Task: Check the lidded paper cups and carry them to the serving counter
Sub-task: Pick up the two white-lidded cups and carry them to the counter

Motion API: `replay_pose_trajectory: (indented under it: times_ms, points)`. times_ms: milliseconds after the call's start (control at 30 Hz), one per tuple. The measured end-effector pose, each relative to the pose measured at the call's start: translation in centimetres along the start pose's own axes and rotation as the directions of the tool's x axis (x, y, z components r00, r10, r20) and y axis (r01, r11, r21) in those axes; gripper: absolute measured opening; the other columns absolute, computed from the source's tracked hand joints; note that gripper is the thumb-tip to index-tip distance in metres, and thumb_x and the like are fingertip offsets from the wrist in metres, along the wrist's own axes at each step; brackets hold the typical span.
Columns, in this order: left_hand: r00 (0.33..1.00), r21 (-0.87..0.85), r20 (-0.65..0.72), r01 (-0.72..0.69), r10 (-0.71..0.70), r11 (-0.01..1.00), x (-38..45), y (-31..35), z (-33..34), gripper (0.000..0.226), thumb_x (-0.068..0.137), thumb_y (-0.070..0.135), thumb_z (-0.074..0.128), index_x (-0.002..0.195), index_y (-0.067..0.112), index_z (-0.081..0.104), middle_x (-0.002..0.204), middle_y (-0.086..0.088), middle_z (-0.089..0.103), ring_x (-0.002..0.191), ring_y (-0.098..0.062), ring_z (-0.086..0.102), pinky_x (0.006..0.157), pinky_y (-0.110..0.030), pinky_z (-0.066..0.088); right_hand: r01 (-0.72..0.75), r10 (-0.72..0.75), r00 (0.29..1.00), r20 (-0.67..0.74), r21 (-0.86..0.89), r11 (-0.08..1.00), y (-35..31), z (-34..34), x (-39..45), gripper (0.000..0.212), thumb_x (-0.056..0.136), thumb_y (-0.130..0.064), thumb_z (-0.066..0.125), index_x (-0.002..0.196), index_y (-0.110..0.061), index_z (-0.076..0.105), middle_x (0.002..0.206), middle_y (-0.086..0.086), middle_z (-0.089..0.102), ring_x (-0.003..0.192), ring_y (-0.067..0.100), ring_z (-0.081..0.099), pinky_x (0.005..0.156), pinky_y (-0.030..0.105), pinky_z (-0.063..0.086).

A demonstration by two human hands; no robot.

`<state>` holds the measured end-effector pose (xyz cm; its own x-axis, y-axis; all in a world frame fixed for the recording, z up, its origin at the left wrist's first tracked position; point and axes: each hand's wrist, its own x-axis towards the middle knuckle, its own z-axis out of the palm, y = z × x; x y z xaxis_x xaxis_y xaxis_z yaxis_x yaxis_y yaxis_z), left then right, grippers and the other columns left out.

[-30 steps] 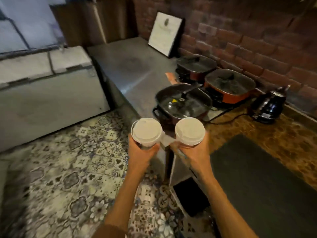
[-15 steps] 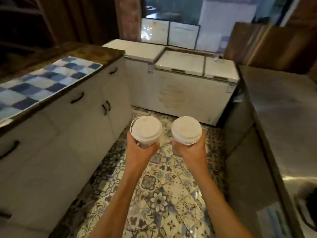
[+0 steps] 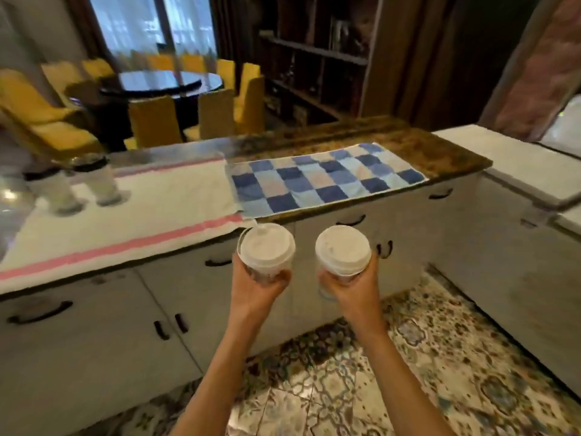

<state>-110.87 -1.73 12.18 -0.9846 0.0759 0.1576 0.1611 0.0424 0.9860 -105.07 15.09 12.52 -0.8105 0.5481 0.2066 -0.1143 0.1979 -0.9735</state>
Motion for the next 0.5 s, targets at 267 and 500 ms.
replay_pose_trajectory:
  times_ms: [267, 500]
  points:
    - [0.944, -0.033, -0.326, 0.038, -0.047, 0.999, 10.1, -0.9, -6.7, 0.082, 0.071, 0.000, 0.088, 0.129, 0.033, 0.040, 0.119, 0.022, 0.053, 0.108, 0.005, 0.054, 0.077, -0.005, 0.050, 0.028, -0.050, 0.960, 0.274, 0.082, 0.996, -0.3, 12.4, 9.1, 0.086, 0.070, -0.011, 0.091, 0.135, -0.026, 0.037, 0.138, 0.000, 0.056, 0.129, 0.017, 0.055, 0.096, 0.013, 0.045]
    - [0.914, -0.007, -0.406, 0.020, -0.021, 1.000, 20.5, -2.8, -14.7, 0.086, 0.073, 0.006, 0.088, 0.137, 0.032, 0.037, 0.124, 0.025, 0.052, 0.111, 0.012, 0.051, 0.083, -0.007, 0.045, 0.054, -0.079, 0.926, 0.370, 0.077, 0.996, 0.1, 25.8, 15.3, 0.087, 0.073, -0.010, 0.089, 0.137, -0.026, 0.032, 0.133, -0.010, 0.049, 0.115, -0.006, 0.051, 0.082, -0.006, 0.040]
